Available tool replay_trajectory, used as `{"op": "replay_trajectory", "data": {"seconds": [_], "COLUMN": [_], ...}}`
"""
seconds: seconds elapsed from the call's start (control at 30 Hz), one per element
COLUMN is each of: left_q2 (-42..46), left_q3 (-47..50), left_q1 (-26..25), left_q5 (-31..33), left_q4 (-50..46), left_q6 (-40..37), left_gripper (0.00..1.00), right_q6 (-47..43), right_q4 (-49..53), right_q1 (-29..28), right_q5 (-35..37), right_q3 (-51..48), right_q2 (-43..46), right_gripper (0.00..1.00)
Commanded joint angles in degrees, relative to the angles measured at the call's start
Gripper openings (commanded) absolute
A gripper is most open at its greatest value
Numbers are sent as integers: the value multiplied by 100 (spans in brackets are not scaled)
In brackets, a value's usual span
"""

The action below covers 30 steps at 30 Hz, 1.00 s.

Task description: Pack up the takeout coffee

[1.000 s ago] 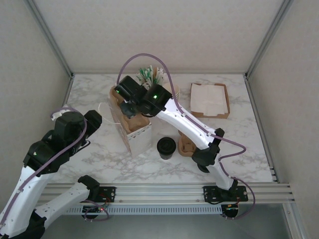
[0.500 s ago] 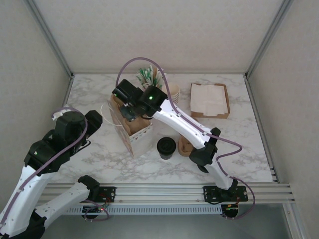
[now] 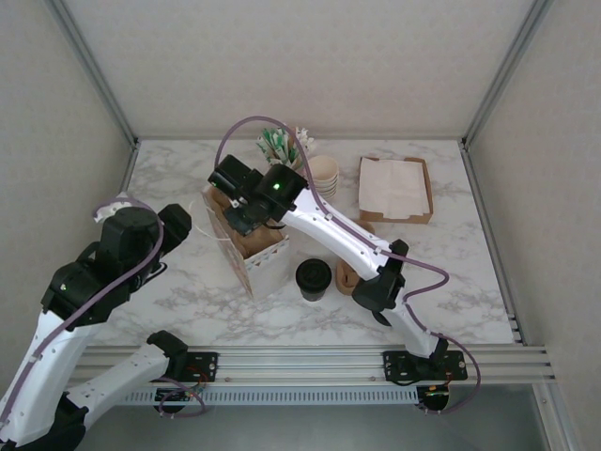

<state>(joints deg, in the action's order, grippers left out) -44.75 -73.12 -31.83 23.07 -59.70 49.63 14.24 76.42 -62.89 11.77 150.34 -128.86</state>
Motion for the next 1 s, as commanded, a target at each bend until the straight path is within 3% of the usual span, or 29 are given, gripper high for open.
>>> {"op": "replay_trajectory", "data": {"seconds": [0.0,0.97], "left_q2": [-51,-148], "left_q3": [-176,-53], "left_q1": [-47,-45], "left_q5": [170,97], "left_q4": [-200,-209], "left_q6": [-190,-103], "left_gripper": [75,75], "right_q6": [-131,-550], "right_q4": [198,49], "right_q1": [-60,1], "right_q5": [-87,-306], "right_q3": [173,149], "right_q2": [-130,-845], "right_gripper": [23,27]}}
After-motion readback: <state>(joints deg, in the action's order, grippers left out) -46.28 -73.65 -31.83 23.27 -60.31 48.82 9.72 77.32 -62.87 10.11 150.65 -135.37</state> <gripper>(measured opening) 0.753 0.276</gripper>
